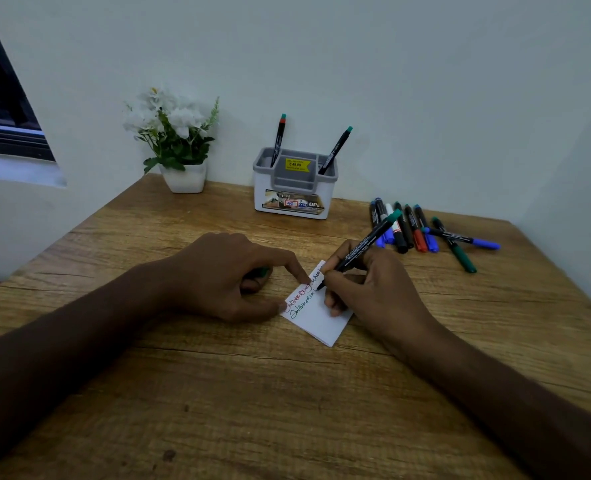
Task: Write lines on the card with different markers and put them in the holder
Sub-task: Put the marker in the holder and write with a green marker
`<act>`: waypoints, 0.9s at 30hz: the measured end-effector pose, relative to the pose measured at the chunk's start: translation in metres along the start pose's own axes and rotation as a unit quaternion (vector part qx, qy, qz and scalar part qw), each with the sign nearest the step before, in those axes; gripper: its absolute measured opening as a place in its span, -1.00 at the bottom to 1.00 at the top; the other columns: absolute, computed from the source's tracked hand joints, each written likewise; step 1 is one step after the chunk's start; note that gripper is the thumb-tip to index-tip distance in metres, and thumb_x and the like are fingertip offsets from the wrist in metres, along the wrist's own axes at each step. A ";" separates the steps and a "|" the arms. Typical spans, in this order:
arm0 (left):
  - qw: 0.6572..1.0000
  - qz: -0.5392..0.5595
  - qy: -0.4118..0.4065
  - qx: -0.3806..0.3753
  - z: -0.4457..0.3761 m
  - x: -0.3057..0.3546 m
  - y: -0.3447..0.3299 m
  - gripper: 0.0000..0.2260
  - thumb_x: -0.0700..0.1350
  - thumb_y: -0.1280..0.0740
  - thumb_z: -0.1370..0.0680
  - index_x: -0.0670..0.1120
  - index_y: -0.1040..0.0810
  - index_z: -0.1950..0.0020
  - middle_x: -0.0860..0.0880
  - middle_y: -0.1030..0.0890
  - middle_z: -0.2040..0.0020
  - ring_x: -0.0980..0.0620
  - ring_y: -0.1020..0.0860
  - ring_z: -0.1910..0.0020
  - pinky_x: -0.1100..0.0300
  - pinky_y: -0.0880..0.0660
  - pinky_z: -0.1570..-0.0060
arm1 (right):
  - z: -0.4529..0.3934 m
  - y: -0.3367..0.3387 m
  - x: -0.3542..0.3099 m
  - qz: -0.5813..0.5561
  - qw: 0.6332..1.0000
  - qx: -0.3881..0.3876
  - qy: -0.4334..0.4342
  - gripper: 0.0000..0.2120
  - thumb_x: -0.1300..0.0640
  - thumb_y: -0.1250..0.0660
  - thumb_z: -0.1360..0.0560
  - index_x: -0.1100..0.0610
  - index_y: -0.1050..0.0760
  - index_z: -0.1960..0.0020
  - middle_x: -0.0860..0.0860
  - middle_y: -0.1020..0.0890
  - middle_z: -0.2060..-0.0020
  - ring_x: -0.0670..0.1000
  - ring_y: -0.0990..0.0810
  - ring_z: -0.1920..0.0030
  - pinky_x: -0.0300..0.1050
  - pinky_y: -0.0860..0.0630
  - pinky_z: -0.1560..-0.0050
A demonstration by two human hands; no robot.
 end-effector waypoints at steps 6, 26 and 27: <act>1.000 -0.014 0.019 -0.006 0.000 0.001 0.000 -0.54 0.31 -0.33 -0.56 0.36 -0.34 -0.44 0.09 -0.53 0.37 0.09 -0.54 0.30 -0.01 -0.54 0.28 | -0.001 0.004 0.000 -0.142 0.989 0.037 -0.008 -0.93 0.31 -0.46 -0.56 0.20 -0.64 -0.02 0.10 -0.76 0.25 0.01 -0.75 0.26 -0.16 -0.68 0.17; 0.993 0.085 0.076 0.040 -0.001 0.004 0.003 -0.10 0.20 -0.50 -0.48 0.31 0.03 -0.62 0.01 -0.53 0.39 0.11 -0.53 0.36 0.16 -0.49 0.33 | 0.001 -0.003 -0.008 -0.180 0.983 -0.031 0.019 -0.90 0.26 -0.52 -0.50 0.19 -0.69 -0.02 0.11 -0.80 0.10 0.04 -0.80 0.08 -0.19 -0.72 0.03; 0.993 0.082 0.079 0.041 -0.001 0.004 0.004 -0.11 0.21 -0.50 -0.48 0.32 0.02 -0.62 0.02 -0.53 0.39 0.12 -0.53 0.34 0.16 -0.51 0.32 | 0.001 -0.004 -0.009 -0.173 0.984 -0.035 0.026 -0.90 0.25 -0.53 -0.49 0.16 -0.70 -0.01 0.07 -0.80 0.09 0.01 -0.79 0.06 -0.21 -0.71 0.03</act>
Point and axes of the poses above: each hand's wrist, its own z-axis away from the middle knuckle, its own y-axis out of the back of the hand, x = y × z, the point moved 6 cm from there along -z, towards the middle knuckle
